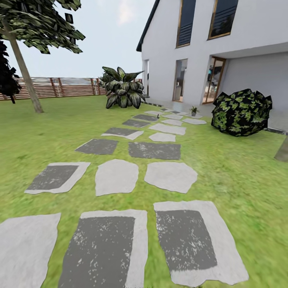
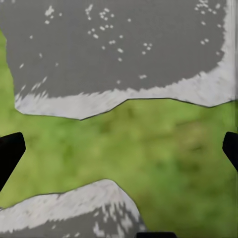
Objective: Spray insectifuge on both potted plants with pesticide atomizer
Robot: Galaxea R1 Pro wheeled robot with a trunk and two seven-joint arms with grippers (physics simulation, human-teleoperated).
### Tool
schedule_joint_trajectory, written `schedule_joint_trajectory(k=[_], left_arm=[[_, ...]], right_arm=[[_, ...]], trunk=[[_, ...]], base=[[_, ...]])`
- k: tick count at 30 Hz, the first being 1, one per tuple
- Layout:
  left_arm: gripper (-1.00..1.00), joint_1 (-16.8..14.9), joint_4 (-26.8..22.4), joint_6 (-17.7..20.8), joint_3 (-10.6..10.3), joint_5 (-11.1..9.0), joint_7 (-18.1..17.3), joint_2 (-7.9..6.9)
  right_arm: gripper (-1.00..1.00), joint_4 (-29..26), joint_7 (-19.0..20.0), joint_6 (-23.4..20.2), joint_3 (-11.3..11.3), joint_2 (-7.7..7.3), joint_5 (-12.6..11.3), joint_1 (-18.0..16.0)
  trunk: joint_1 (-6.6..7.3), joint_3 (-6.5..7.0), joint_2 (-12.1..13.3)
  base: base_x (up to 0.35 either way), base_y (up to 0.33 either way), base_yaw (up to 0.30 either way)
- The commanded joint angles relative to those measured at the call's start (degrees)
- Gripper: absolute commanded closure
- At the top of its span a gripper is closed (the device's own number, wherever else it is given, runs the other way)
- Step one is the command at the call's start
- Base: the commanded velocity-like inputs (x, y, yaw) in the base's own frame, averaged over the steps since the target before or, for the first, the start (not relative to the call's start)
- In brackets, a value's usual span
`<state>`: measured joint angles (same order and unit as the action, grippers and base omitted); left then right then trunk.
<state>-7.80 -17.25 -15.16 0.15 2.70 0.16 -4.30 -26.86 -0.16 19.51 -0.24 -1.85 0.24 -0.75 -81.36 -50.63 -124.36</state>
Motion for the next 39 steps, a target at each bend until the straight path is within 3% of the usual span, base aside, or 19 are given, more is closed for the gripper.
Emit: schedule_joint_trajectory(k=[1,7,20,25,39], left_arm=[[-1.00,0.0,0.0,-0.2,0.0,0.3,0.0,-0.01],[-1.00,0.0,0.0,-0.2,0.0,0.3,0.0,-0.01],[-1.00,0.0,0.0,-0.1,0.0,0.3,0.0,-0.01],[-1.00,0.0,0.0,-0.1,0.0,0.3,0.0,-0.01],[-1.00,0.0,0.0,-0.1,0.0,0.3,0.0,-0.01]], right_arm=[[-1.00,0.1,0.0,0.2,0.0,0.00,0.0,0.0],[-1.00,0.1,0.0,0.2,0.0,0.00,0.0,0.0],[-1.00,0.0,0.0,0.2,0.0,-0.05,0.0,0.0],[-1.00,0.0,0.2,0.1,0.3,-1.25,0.1,0.0],[-1.00,0.5,0.0,0.2,0.3,-1.40,0.1,0.0]], trunk=[[-0.21,-0.30,-0.4],[-1.53,-1.57,-2.8],[-1.53,-1.59,-2.8],[-1.53,-1.59,-2.8],[-1.53,-1.59,-2.8]], base=[[0.000,0.000,-0.212],[0.000,0.000,-0.099],[0.014,0.000,-0.005],[0.280,0.000,0.000],[0.336,0.000,0.000]])
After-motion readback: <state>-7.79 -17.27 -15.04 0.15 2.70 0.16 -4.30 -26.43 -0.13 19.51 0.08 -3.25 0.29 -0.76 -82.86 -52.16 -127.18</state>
